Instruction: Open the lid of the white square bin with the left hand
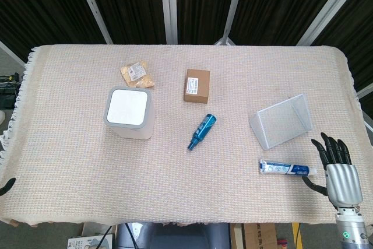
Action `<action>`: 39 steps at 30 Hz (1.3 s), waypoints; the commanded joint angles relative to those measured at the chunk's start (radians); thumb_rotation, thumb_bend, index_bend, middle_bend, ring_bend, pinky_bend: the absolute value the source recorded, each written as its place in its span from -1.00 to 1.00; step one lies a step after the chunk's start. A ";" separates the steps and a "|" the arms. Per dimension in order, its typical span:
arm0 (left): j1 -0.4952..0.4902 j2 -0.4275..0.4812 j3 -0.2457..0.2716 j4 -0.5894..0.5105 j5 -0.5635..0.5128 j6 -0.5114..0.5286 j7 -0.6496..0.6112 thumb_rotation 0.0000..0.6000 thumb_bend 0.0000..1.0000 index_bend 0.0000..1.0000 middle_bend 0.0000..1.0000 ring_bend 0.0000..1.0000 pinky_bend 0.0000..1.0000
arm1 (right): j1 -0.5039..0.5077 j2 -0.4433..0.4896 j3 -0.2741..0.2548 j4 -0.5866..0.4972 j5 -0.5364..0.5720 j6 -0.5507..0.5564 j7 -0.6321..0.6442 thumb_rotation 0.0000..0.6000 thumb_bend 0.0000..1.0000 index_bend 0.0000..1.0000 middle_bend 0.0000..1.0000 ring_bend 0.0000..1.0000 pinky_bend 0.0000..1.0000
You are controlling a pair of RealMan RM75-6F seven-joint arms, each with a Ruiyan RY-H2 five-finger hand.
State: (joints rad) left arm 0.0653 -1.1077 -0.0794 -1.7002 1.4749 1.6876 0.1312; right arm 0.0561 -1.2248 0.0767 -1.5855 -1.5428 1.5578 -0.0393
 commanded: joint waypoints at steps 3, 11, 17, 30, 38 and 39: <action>-0.010 -0.007 -0.007 0.001 -0.006 -0.013 0.005 1.00 -0.53 -0.60 -0.65 -0.88 -0.68 | -0.003 0.001 0.003 0.001 0.012 -0.002 0.000 1.00 -0.72 -0.69 -1.00 -0.92 -0.98; -0.067 0.005 -0.014 0.039 0.048 -0.065 -0.005 1.00 -0.52 -0.62 -0.31 -0.62 -0.43 | -0.003 -0.003 0.008 -0.002 0.027 -0.007 0.003 1.00 -0.71 -0.69 -1.00 -0.92 -0.98; -0.172 0.067 -0.030 0.054 0.118 -0.174 -0.089 1.00 -0.38 -0.66 0.27 -0.02 0.21 | 0.005 -0.016 0.011 0.006 0.041 -0.025 -0.007 1.00 -0.71 -0.69 -1.00 -0.92 -0.98; -0.401 0.124 -0.100 -0.144 0.096 -0.440 0.137 1.00 0.31 -0.59 0.76 0.49 0.42 | 0.012 -0.039 0.012 0.018 0.055 -0.041 -0.034 1.00 -0.71 -0.69 -1.00 -0.92 -0.98; -0.491 0.101 -0.115 -0.258 -0.008 -0.566 0.298 1.00 0.32 -0.58 0.86 0.55 0.42 | 0.009 -0.034 0.013 0.013 0.055 -0.035 -0.029 1.00 -0.71 -0.69 -1.00 -0.91 -0.98; -0.502 0.094 -0.119 -0.263 -0.028 -0.576 0.321 1.00 0.32 -0.58 0.86 0.56 0.42 | 0.008 -0.033 0.014 0.012 0.055 -0.034 -0.029 1.00 -0.71 -0.69 -1.00 -0.91 -0.98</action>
State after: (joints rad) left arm -0.4075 -1.0008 -0.1880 -1.9386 1.4872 1.1436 0.4131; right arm 0.0647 -1.2580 0.0903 -1.5738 -1.4875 1.5238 -0.0680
